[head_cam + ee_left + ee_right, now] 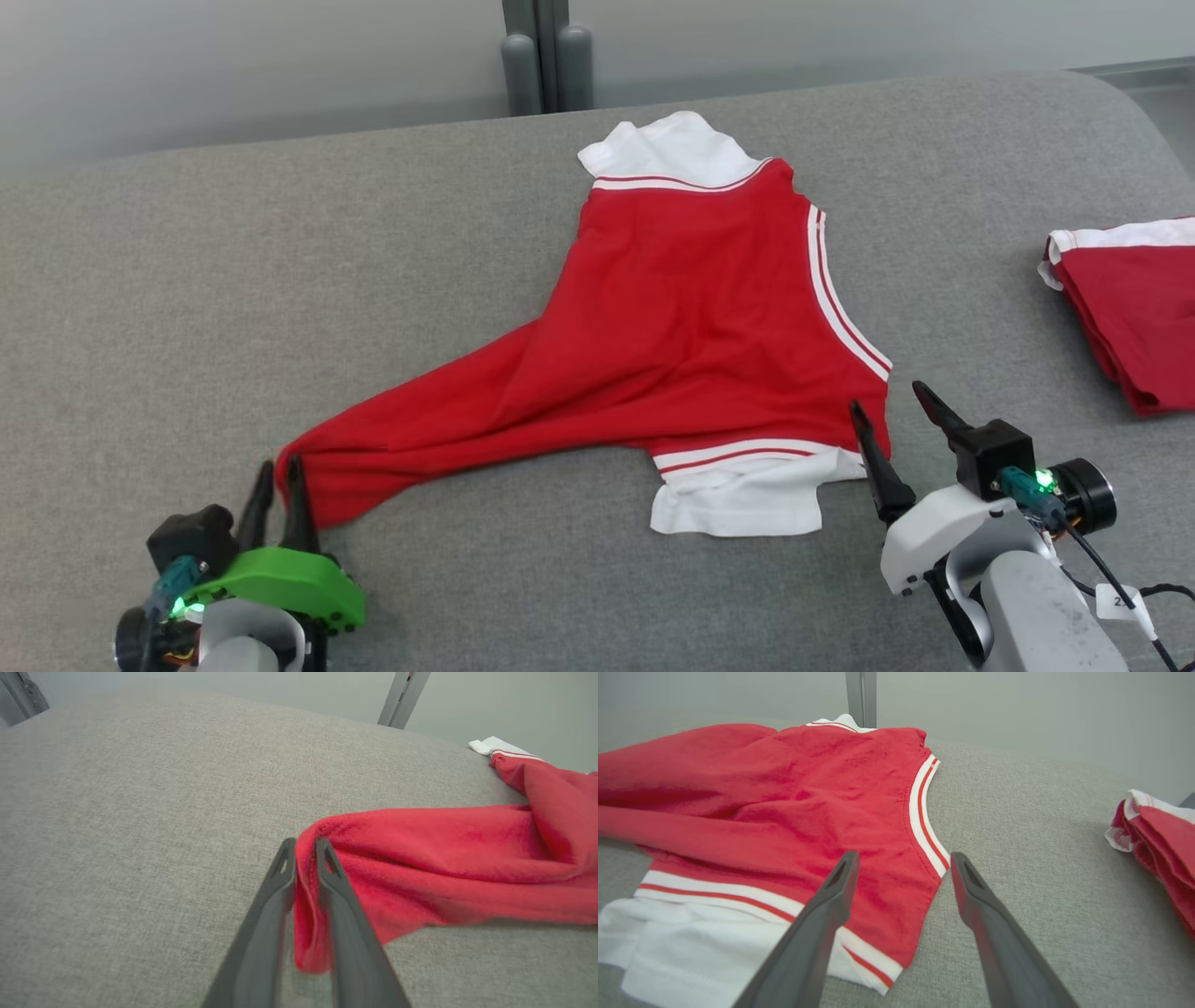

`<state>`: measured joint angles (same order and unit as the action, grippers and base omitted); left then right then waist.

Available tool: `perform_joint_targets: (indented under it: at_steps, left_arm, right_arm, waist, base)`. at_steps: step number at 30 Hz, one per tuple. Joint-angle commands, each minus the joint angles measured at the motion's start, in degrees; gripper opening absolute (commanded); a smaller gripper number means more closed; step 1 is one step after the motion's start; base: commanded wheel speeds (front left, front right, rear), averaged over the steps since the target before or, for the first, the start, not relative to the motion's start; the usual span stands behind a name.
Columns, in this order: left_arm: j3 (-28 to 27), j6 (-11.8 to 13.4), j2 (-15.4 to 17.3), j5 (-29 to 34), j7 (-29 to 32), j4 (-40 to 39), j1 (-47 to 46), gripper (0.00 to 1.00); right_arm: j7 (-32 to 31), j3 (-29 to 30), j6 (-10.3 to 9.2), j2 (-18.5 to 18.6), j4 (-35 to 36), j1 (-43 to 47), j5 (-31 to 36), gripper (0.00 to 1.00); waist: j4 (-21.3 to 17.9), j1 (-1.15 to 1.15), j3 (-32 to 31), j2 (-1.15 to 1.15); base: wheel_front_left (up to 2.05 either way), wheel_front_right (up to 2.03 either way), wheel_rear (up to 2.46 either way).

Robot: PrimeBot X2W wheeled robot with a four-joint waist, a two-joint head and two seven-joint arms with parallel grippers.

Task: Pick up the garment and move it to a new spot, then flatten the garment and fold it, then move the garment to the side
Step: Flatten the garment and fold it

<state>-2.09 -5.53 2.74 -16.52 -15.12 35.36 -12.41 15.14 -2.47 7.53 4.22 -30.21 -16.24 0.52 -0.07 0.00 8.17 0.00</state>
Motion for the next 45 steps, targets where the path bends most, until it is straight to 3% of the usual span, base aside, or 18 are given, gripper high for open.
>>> perform_joint_targets:
  at_steps: [1, 12, 27, 45]
  left_arm:
    - [-1.32, 0.56, 0.37, 1.39, -0.01, -1.17, -0.28, 1.0]
    - [-1.68, 1.73, 0.29, 12.51, -0.01, -11.1, 10.24, 1.0]
    - [2.19, 4.42, 0.3, 11.42, -0.01, -12.25, 15.43, 1.0]
    - [-1.57, 1.98, 0.29, 10.27, -0.01, -2.41, 6.42, 1.0]
  right_arm:
    - [-0.03, 0.52, -0.09, -0.15, 0.65, 0.83, -0.29, 1.0]
    - [-0.03, 2.93, -0.09, -1.27, 7.13, 7.28, -2.27, 1.0]
    - [-0.03, -1.4, -0.09, -1.21, 4.89, 12.38, -6.7, 1.0]
    - [-0.03, -7.99, -0.09, -1.2, 1.14, 7.27, -6.47, 1.0]
  waist:
    - [-0.13, 0.0, -0.49, 0.0]
    - [-1.06, 0.0, -6.21, 0.0]
    - [-1.18, 0.0, -7.98, 0.0]
    - [-1.34, 0.0, -0.62, 0.0]
  base:
    - [0.0, 0.0, 0.0]
    - [0.0, 0.0, 0.0]
    - [0.0, 0.0, 0.0]
    - [0.0, 0.0, 0.0]
